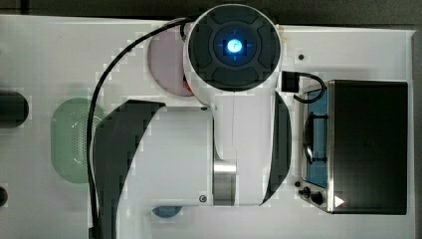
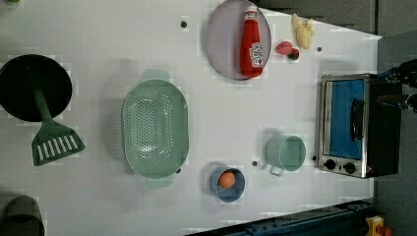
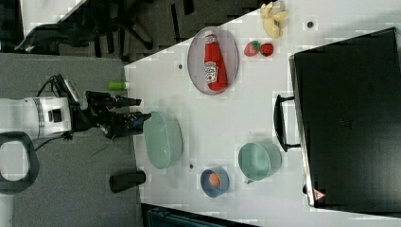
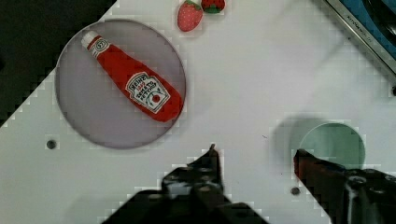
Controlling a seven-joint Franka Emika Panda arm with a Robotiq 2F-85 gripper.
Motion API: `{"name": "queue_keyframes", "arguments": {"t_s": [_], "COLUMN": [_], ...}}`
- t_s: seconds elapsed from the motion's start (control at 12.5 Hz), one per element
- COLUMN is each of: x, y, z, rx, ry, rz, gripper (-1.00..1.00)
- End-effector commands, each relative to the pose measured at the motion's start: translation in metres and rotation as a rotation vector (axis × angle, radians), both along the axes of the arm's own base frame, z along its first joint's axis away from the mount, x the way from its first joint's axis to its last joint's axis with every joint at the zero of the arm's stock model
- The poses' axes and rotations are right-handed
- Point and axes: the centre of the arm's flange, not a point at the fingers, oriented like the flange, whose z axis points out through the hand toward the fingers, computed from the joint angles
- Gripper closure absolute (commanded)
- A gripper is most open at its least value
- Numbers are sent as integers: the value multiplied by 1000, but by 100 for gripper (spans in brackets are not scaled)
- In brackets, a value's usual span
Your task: Flap open oven.
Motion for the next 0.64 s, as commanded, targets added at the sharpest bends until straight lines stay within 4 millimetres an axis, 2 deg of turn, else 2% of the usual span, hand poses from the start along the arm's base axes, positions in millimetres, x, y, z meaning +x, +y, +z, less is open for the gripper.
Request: {"name": "queue_keyframes", "arguments": {"t_s": [0.08,0.24,0.56,0.64], "x": [-105,-105,-105,-105], "y": [-39,-39,-38,-38], "z": [60,60,60,60], "rx": [38,38,38,38], "ry": [7,7,7,6], "rz": [-103,-103,-103,-103], "gripper": [-59,-99,-100,-90]}}
